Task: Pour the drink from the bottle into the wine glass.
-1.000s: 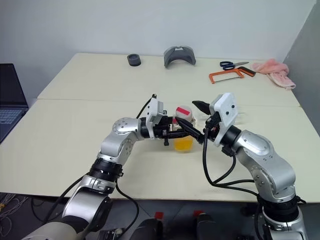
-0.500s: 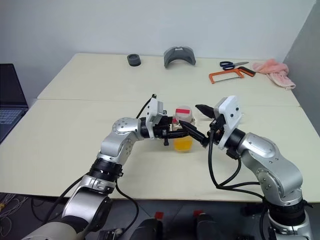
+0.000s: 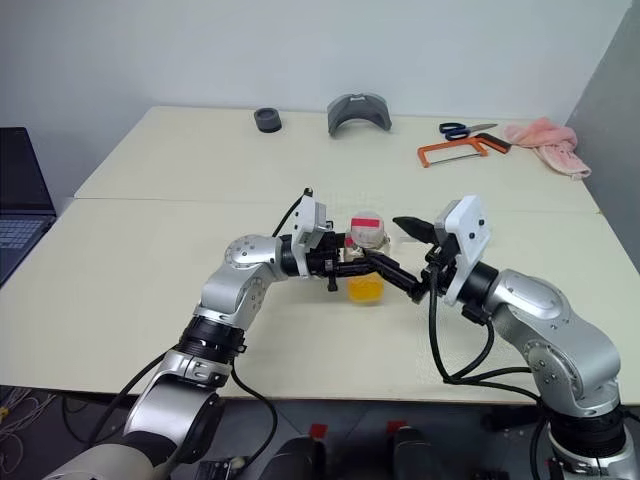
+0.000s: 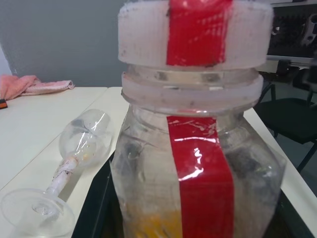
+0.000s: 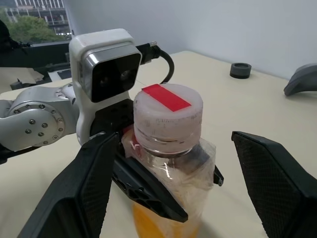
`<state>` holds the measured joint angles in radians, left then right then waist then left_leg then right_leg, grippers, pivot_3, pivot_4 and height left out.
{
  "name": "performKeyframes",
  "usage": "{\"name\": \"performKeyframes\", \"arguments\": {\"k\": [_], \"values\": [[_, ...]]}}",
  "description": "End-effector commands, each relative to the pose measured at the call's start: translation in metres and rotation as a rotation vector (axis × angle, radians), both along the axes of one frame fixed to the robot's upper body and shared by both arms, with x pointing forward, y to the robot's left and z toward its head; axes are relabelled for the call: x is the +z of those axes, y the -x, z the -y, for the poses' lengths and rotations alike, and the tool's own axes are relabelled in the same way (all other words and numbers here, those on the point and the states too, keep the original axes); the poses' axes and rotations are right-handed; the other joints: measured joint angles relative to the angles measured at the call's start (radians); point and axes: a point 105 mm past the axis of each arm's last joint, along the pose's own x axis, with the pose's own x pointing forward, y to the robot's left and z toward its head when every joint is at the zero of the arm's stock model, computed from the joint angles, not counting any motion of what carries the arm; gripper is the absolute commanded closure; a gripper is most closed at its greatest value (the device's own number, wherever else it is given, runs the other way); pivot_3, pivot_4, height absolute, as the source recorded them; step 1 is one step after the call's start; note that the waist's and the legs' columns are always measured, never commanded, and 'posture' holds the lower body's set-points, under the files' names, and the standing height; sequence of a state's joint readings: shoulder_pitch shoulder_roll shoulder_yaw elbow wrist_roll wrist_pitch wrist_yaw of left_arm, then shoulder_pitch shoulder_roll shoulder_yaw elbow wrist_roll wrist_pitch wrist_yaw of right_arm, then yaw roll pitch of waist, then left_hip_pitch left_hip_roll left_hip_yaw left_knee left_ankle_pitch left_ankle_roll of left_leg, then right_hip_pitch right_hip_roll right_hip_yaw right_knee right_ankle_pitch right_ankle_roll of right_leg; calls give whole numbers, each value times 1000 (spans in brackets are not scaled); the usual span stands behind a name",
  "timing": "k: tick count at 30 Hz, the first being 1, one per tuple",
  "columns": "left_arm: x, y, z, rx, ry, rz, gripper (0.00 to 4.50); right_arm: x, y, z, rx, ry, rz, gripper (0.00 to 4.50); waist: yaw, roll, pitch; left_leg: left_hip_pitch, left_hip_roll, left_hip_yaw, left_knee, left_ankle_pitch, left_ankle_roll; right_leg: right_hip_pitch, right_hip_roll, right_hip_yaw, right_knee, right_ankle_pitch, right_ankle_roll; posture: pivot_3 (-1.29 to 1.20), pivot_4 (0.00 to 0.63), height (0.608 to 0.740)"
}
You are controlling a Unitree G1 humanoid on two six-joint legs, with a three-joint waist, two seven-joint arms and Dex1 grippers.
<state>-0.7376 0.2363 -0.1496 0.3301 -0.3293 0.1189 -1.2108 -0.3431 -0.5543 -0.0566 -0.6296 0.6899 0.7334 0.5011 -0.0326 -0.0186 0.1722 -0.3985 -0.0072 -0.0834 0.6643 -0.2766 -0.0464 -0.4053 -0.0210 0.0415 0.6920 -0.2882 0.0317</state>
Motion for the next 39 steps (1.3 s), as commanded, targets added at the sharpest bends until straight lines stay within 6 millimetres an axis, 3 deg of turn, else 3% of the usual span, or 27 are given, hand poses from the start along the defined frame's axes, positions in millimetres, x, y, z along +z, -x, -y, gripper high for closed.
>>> {"name": "performKeyframes", "arguments": {"k": [1, 16, 21, 39], "values": [[15, 1, 1, -11, 33, 57, 2847, 8, 7, 0, 20, -1, 40, 624, 0, 0, 0, 0, 0, 0, 0, 0, 0, 0, 0, 0, 0, 0, 0, 0, 150, 740], [18, 3, 1, -8, 50, 65, 2847, 16, 7, 13, 22, 28, 55, 624, 0, 0, 0, 0, 0, 0, 0, 0, 0, 0, 0, 0, 0, 0, 0, 0, 150, 740], [19, 4, 2, -10, 54, 66, 2847, 25, 6, 7, 47, 17, 76, 624, 0, 0, 0, 0, 0, 0, 0, 0, 0, 0, 0, 0, 0, 0, 0, 0, 150, 740], [18, 5, 7, -21, 56, 66, 2847, 29, -10, -16, 89, 28, 78, 624, 0, 0, 0, 0, 0, 0, 0, 0, 0, 0, 0, 0, 0, 0, 0, 0, 150, 740]]}}
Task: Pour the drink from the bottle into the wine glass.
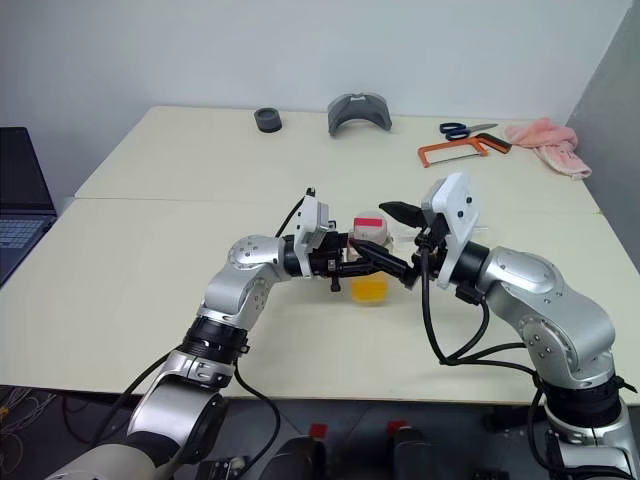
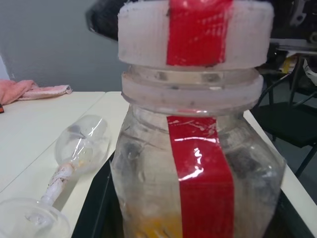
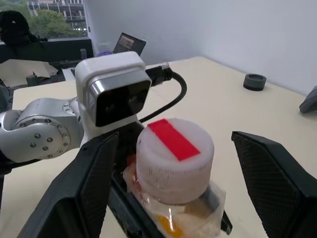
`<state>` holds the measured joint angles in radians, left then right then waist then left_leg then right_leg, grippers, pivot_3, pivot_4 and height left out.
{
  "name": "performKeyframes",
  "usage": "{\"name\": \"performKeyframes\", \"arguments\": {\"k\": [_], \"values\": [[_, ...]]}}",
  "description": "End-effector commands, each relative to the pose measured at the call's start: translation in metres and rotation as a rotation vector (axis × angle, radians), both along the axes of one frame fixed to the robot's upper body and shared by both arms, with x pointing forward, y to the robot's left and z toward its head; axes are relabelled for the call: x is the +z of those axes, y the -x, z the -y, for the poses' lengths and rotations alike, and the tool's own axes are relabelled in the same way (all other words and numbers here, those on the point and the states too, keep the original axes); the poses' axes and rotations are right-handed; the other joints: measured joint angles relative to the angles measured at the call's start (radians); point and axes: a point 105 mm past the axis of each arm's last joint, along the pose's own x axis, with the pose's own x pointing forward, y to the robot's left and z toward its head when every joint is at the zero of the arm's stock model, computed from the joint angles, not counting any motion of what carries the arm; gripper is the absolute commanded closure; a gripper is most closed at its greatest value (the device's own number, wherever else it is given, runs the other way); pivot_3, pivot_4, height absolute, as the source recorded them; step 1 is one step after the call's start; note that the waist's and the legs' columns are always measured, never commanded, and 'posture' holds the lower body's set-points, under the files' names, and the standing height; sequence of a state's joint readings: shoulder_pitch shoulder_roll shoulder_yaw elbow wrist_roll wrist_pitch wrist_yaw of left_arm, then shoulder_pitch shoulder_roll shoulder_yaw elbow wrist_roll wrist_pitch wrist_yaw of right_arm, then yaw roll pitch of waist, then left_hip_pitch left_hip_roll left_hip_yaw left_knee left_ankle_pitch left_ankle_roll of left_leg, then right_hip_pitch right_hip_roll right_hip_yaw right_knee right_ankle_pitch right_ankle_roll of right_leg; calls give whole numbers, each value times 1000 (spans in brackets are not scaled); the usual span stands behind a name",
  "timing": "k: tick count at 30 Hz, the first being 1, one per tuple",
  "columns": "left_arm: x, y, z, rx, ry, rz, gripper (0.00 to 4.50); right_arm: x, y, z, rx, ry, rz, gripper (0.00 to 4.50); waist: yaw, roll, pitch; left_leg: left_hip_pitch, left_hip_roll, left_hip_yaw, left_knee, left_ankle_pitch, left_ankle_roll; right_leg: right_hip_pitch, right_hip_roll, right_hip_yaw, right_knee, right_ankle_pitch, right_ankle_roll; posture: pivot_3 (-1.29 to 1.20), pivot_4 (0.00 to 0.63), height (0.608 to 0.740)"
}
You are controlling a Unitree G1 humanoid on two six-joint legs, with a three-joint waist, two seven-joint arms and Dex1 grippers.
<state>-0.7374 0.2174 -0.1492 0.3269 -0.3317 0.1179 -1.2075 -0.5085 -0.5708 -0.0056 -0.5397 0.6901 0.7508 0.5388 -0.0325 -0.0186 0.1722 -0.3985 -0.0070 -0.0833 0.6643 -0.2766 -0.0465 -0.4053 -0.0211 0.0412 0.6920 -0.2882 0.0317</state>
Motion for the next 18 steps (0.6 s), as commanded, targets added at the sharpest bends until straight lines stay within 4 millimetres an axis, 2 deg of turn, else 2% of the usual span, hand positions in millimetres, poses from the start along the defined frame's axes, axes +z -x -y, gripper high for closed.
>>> {"name": "performKeyframes", "arguments": {"k": [1, 2, 5, 9, 18], "values": [[16, 3, 2, -10, 39, 66, 2847, 9, 2, -3, 23, -11, 37, 624, 0, 0, 0, 0, 0, 0, 0, 0, 0, 0, 0, 0, 0, 0, 0, 0, 150, 740], [15, 3, 2, -9, 38, 67, 2847, 9, 2, -4, 29, -9, 36, 624, 0, 0, 0, 0, 0, 0, 0, 0, 0, 0, 0, 0, 0, 0, 0, 0, 150, 740], [14, 3, 1, -5, 35, 68, 2847, 8, 1, -5, 40, -9, 30, 1206, 0, 0, 0, 0, 0, 0, 0, 0, 0, 0, 0, 0, 0, 0, 0, 0, 150, 740], [13, 3, 1, -3, 34, 68, 2847, 9, 1, -7, 48, -18, 33, 2564, 0, 0, 0, 0, 0, 0, 0, 0, 0, 0, 0, 0, 0, 0, 0, 0, 150, 740], [11, 5, 1, -3, 34, 65, 2864, 13, 7, -10, 63, -4, 133, 2631, 0, 0, 0, 0, 0, 0, 0, 0, 0, 0, 0, 0, 0, 0, 0, 0, 150, 740]]}}
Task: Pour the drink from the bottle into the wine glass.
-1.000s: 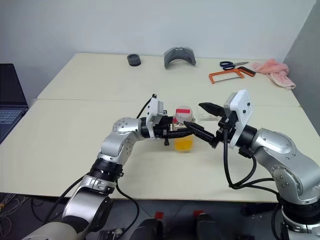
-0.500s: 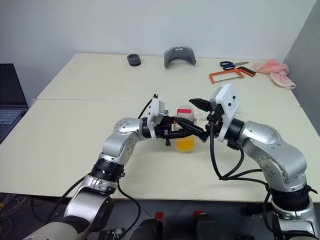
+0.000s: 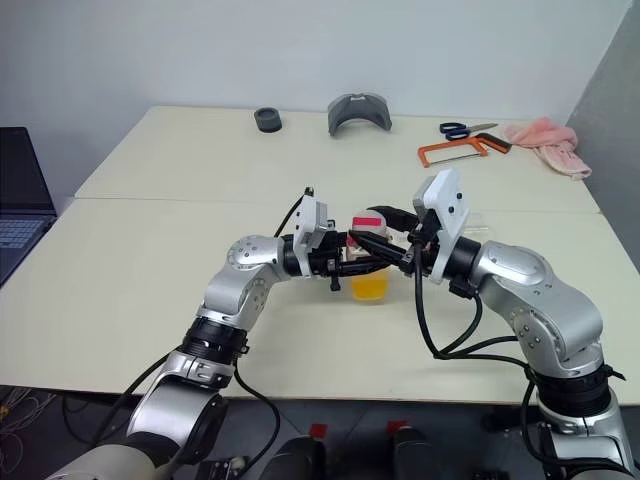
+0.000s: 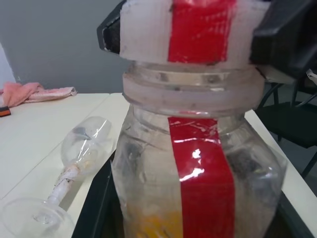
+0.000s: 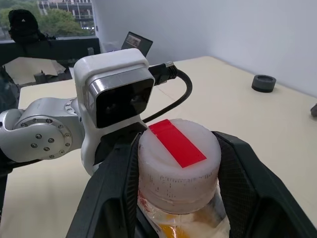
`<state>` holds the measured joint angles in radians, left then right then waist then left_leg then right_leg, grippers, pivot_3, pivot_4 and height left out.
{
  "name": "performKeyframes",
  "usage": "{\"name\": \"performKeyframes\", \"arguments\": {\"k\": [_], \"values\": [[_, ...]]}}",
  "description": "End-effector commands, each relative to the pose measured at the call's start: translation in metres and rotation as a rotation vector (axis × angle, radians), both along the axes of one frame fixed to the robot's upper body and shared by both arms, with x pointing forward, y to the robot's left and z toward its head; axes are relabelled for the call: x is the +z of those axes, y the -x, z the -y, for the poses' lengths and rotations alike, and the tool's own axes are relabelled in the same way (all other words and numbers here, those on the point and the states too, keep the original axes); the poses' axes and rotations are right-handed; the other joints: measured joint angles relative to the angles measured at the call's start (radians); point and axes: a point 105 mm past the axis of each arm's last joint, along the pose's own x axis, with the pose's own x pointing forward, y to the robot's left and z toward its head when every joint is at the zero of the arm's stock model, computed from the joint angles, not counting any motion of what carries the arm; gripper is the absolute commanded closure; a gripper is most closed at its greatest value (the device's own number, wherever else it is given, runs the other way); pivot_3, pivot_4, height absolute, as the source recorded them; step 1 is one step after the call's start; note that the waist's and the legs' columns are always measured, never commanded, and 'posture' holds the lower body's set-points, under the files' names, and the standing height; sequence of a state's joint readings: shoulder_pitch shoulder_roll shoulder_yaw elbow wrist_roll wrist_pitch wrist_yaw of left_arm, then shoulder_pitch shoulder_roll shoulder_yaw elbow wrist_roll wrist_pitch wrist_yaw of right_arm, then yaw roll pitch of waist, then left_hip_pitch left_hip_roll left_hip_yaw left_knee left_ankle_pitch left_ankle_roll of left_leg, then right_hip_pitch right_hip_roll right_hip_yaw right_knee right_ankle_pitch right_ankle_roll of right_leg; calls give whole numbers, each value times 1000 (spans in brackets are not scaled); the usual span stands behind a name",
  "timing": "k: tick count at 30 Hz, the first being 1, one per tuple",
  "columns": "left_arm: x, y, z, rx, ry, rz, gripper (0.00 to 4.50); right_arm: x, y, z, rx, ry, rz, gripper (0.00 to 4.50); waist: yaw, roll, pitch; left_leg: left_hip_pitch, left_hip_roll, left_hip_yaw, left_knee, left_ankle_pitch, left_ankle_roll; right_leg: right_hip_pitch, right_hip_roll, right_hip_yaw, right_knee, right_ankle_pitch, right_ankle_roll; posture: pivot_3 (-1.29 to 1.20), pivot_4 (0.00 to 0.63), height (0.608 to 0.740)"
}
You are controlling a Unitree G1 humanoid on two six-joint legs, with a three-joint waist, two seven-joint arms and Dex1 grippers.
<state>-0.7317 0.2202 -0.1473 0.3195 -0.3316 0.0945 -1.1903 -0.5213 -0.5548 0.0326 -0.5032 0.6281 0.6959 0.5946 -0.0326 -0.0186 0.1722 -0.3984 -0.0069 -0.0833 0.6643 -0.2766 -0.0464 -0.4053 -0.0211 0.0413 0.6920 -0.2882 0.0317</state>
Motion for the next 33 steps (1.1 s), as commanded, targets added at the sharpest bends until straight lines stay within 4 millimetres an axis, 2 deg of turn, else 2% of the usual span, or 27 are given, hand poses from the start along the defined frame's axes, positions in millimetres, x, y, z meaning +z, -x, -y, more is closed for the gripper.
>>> {"name": "performKeyframes", "arguments": {"k": [1, 7, 12, 15, 23, 32, 33], "values": [[9, 6, 3, -22, 23, 41, 2864, 18, 10, -3, 34, -58, 93, 2631, 0, 0, 0, 0, 0, 0, 0, 0, 0, 0, 0, 0, 0, 0, 0, 0, 150, 740], [9, 7, 3, -20, 27, 37, 2865, 25, 16, 3, 80, -265, -53, 2631, 0, 0, 0, 0, 1, -1, 0, 0, 0, 0, -1, 0, 0, 0, 0, 0, 150, 740], [9, 7, 3, -20, 31, 34, 2876, 25, 19, 6, 88, -293, -97, 2631, 0, 0, 0, 0, 1, -1, 0, 0, 0, 0, -1, 0, 0, 0, 0, 0, 150, 740], [9, 7, 3, -20, 31, 34, 2896, 25, 20, 6, 89, -286, -96, 2631, 0, 0, 0, 0, 0, -1, 0, 0, 0, 0, 0, 0, 0, 0, 0, 0, 150, 740], [9, 7, 3, -17, 31, 38, 2917, 18, 26, -5, 98, -118, 10, 2631, 0, 0, 0, 0, 0, 0, 0, 0, 0, 0, 0, 0, 0, 0, 0, 0, 150, 740], [10, 7, 4, -14, 38, 38, 2918, 19, 24, -7, 89, -104, 35, 2631, 0, 0, 0, 0, 0, 0, 0, 0, 0, 0, 0, 0, 0, 0, 0, 0, 150, 740], [10, 7, 4, -14, 39, 38, 2918, 20, 24, -7, 89, -104, 36, 2281, 0, 0, 0, 0, 0, 0, 0, 0, 0, 0, 0, 0, 0, 0, 0, 0, 150, 740]]}}
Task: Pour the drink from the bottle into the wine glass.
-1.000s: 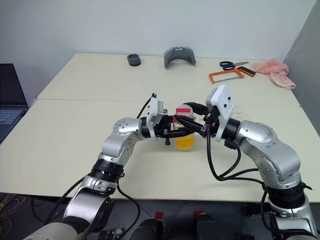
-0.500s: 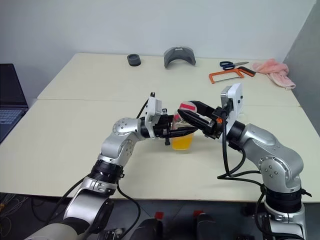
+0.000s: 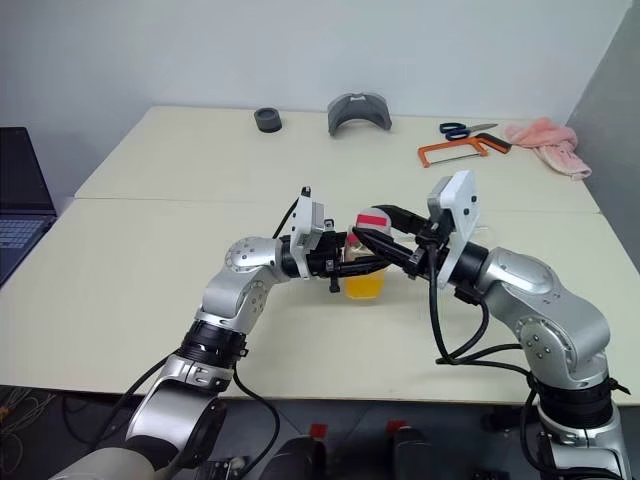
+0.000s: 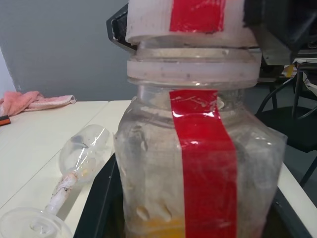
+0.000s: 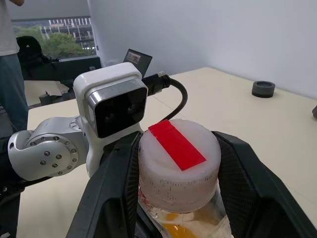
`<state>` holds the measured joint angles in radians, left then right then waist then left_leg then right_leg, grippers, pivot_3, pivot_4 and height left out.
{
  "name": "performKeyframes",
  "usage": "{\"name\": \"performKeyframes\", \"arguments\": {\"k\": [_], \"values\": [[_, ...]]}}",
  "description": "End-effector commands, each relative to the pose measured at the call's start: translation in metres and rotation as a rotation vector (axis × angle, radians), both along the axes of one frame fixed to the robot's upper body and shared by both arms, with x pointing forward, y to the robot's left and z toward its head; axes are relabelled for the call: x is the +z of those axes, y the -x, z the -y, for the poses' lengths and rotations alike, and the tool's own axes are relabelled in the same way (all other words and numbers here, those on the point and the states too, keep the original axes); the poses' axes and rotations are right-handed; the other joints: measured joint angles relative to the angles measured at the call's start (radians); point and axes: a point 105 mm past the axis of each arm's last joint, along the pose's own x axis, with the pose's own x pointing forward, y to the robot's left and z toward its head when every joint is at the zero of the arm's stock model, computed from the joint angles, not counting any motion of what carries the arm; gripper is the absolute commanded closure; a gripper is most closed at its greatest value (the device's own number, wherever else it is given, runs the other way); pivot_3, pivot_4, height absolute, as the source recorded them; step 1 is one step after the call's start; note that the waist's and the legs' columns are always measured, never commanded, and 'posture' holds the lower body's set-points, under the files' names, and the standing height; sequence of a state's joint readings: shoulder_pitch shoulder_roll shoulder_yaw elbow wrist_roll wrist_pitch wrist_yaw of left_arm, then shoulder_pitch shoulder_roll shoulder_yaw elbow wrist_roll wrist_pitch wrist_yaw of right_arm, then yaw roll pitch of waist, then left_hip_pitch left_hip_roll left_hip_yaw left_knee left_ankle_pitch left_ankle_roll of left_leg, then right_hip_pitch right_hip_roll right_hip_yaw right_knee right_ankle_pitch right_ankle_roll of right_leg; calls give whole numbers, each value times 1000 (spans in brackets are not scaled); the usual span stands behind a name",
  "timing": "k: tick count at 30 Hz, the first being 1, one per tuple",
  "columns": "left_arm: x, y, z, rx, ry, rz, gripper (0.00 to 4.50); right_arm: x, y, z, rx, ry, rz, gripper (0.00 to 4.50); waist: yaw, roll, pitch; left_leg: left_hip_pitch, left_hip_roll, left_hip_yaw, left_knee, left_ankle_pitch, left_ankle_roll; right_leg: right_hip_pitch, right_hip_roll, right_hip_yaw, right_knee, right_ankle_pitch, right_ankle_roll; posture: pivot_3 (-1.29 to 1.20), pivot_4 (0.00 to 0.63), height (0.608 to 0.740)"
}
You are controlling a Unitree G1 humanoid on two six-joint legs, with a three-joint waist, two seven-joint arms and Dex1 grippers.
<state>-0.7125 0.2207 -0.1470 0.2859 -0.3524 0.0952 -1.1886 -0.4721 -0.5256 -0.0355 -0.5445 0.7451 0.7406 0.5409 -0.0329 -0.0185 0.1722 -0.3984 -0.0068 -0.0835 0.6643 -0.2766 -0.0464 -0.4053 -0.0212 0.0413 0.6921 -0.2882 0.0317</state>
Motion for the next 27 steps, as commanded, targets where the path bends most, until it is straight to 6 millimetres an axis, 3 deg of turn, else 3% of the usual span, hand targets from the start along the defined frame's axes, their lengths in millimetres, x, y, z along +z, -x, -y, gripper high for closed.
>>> {"name": "performKeyframes", "arguments": {"k": [1, 7, 14, 19, 24, 27], "values": [[7, 2, 4, -3, 16, 31, 2918, 18, 15, -13, 81, -4, 102, 1882, 0, 0, 0, 0, 0, 0, 0, 0, 0, 0, 0, 0, 0, 0, 0, 0, 150, 740], [7, 2, 5, -1, 21, 31, 2919, 18, 13, -12, 93, -14, 85, 0, 0, 0, 0, 0, 0, 0, 0, 0, 0, 0, 0, 0, 0, 0, 0, 0, 150, 740], [8, 2, 5, 7, 24, 32, 2919, 17, 8, -9, 62, 6, 102, 0, 0, 0, 0, 0, 0, 0, 0, 0, 0, 0, 0, 0, 0, 0, 0, 0, 150, 740], [9, -2, 2, 37, 30, 36, 2919, 20, 6, 4, 10, 36, 143, 0, 0, 0, 0, 0, 0, 0, 0, 0, 0, 0, 0, 0, 0, 0, 0, 0, 150, 740], [12, -15, -12, 158, 70, 36, 2919, 26, 8, 18, -27, 70, 189, 0, 0, 0, 0, 0, 0, 0, 0, 0, 0, 0, 0, 0, 0, 0, 0, 0, 150, 740], [16, -29, -30, 287, 104, 48, 2919, 20, 12, 21, -27, 113, 183, 0, 0, 0, 0, 0, 0, 0, 0, 0, 0, 0, 0, 0, 0, 0, 0, 0, 150, 740]]}}
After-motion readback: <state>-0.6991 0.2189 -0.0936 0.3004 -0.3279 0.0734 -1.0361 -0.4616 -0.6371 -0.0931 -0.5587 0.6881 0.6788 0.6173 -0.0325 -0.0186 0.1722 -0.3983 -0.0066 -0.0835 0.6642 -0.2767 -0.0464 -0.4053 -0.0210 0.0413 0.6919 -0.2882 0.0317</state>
